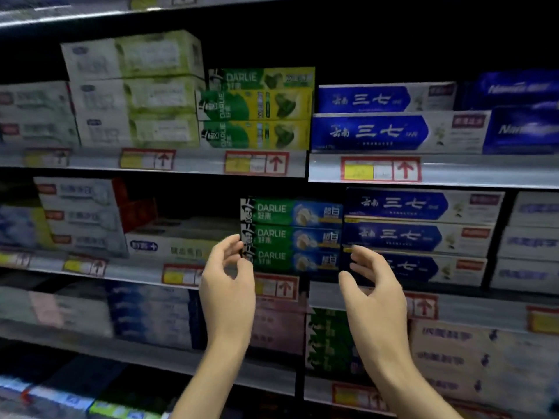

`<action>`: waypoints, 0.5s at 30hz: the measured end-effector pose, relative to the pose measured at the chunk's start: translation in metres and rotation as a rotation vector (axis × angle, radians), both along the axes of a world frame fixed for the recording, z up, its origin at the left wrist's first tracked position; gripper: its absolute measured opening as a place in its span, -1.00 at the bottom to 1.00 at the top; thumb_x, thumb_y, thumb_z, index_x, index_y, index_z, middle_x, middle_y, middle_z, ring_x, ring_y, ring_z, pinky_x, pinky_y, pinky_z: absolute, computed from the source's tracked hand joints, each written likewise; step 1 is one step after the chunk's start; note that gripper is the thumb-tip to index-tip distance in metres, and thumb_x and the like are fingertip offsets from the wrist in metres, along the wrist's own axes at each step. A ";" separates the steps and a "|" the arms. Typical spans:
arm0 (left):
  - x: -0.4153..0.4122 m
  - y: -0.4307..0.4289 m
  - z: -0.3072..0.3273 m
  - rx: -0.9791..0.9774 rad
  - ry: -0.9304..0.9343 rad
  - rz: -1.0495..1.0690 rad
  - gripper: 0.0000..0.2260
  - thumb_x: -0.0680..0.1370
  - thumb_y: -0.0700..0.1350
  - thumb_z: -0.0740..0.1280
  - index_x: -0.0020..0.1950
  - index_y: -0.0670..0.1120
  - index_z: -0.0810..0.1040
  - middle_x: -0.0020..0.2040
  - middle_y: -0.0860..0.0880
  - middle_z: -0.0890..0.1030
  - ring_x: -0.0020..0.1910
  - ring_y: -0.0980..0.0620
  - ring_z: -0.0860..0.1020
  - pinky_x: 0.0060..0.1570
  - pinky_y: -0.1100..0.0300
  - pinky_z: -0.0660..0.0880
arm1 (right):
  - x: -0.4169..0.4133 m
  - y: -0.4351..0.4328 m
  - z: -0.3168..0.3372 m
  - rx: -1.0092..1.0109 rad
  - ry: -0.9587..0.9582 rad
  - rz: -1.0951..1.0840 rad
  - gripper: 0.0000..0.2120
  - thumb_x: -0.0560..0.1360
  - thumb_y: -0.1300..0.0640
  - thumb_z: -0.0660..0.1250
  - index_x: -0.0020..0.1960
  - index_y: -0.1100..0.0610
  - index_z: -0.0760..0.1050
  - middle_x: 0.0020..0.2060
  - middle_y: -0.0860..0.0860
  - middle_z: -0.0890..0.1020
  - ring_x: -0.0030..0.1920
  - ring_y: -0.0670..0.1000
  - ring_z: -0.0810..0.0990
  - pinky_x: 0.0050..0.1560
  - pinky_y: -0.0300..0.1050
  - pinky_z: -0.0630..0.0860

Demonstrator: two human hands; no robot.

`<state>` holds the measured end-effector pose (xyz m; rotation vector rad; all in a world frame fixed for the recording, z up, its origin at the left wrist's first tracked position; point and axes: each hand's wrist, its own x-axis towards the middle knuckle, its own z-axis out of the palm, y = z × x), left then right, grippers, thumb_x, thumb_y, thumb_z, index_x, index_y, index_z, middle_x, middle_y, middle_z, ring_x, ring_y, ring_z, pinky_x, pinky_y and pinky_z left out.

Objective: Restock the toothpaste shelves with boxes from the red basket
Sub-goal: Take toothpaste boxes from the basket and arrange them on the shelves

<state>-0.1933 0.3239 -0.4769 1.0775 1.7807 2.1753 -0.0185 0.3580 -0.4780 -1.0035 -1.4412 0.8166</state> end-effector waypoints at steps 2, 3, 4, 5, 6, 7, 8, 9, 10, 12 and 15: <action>-0.011 0.010 0.006 -0.045 0.058 0.046 -0.65 0.65 -0.19 0.30 0.40 0.10 0.50 0.22 0.17 0.57 0.19 0.17 0.54 0.11 0.20 0.51 | -0.009 0.007 0.000 0.005 0.032 -0.024 -0.55 0.64 0.16 0.33 0.48 -0.12 0.40 0.31 -0.21 0.49 0.00 -0.55 0.44 -0.06 -0.35 0.44; -0.017 0.014 0.008 -0.071 0.083 0.066 -0.63 0.64 -0.17 0.31 0.42 0.11 0.48 0.26 0.15 0.56 0.23 0.10 0.52 0.18 0.09 0.52 | -0.013 0.009 0.000 0.003 0.043 -0.037 -0.54 0.64 0.17 0.32 0.48 -0.11 0.39 0.31 -0.22 0.49 0.02 -0.53 0.45 -0.01 -0.32 0.47; -0.022 0.018 0.010 -0.103 0.104 0.088 -0.61 0.63 -0.14 0.32 0.44 0.12 0.47 0.28 0.12 0.55 0.26 0.04 0.50 0.25 -0.02 0.50 | -0.016 0.012 -0.001 0.002 0.047 -0.047 -0.54 0.64 0.18 0.31 0.49 -0.11 0.38 0.30 -0.23 0.48 0.03 -0.52 0.45 0.02 -0.31 0.48; -0.025 0.021 0.013 -0.136 0.126 0.115 -0.61 0.63 -0.11 0.32 0.45 0.12 0.46 0.29 0.08 0.55 0.29 -0.03 0.48 0.31 -0.12 0.47 | -0.019 0.013 -0.002 0.001 0.045 -0.053 -0.53 0.64 0.19 0.31 0.50 -0.10 0.37 0.29 -0.23 0.47 0.01 -0.54 0.44 -0.02 -0.33 0.46; -0.026 0.022 0.016 -0.168 0.147 0.144 -0.60 0.62 -0.10 0.32 0.47 0.09 0.46 0.26 0.05 0.55 0.30 -0.08 0.46 0.34 -0.19 0.42 | -0.022 0.015 -0.003 -0.001 0.043 -0.055 -0.52 0.64 0.20 0.29 0.51 -0.08 0.36 0.28 -0.22 0.46 -0.04 -0.57 0.43 -0.09 -0.36 0.42; -0.026 0.024 0.019 -0.200 0.165 0.165 -0.60 0.63 -0.10 0.32 0.48 0.05 0.46 0.23 0.01 0.54 0.30 -0.13 0.43 0.36 -0.22 0.38 | -0.024 0.017 -0.003 -0.011 0.039 -0.056 -0.52 0.64 0.21 0.28 0.52 -0.07 0.34 0.27 -0.20 0.44 -0.09 -0.60 0.41 -0.14 -0.37 0.39; -0.025 0.025 0.021 -0.230 0.176 0.172 -0.60 0.63 -0.10 0.32 0.49 0.02 0.46 0.21 -0.02 0.52 0.32 -0.17 0.40 0.38 -0.22 0.34 | -0.026 0.018 -0.003 -0.024 0.035 -0.059 -0.50 0.64 0.22 0.27 0.53 -0.05 0.31 0.26 -0.19 0.42 -0.13 -0.62 0.40 -0.16 -0.37 0.37; -0.024 0.026 0.022 -0.256 0.180 0.166 -0.59 0.64 -0.10 0.31 0.50 -0.01 0.45 0.25 -0.07 0.51 0.33 -0.19 0.36 0.38 -0.20 0.32 | -0.028 0.020 -0.004 -0.038 0.029 -0.065 -0.48 0.64 0.21 0.27 0.56 -0.04 0.28 0.27 -0.19 0.40 -0.14 -0.62 0.39 -0.14 -0.36 0.37; -0.023 0.027 0.022 -0.279 0.175 0.151 -0.58 0.64 -0.09 0.30 0.51 -0.02 0.44 0.32 -0.10 0.50 0.35 -0.20 0.34 0.37 -0.18 0.32 | -0.029 0.022 -0.004 -0.054 0.024 -0.072 -0.46 0.64 0.21 0.26 0.58 -0.03 0.26 0.29 -0.18 0.39 -0.10 -0.58 0.42 -0.08 -0.34 0.38; -0.021 0.030 0.021 -0.323 0.151 0.115 -0.55 0.65 -0.06 0.29 0.55 -0.02 0.39 0.44 -0.13 0.42 0.39 -0.23 0.29 0.33 -0.17 0.32 | -0.032 0.024 -0.006 -0.075 0.018 -0.087 -0.45 0.63 0.19 0.26 0.59 -0.04 0.24 0.32 -0.15 0.41 0.04 -0.35 0.51 0.07 -0.17 0.46; -0.019 0.035 0.019 -0.337 0.178 0.116 -0.55 0.65 -0.09 0.30 0.55 -0.09 0.39 0.37 -0.14 0.43 0.42 -0.20 0.25 0.41 -0.19 0.25 | -0.034 0.025 -0.010 -0.080 -0.008 -0.086 -0.45 0.63 0.19 0.25 0.58 -0.06 0.24 0.32 -0.16 0.37 0.16 -0.17 0.51 0.10 -0.14 0.51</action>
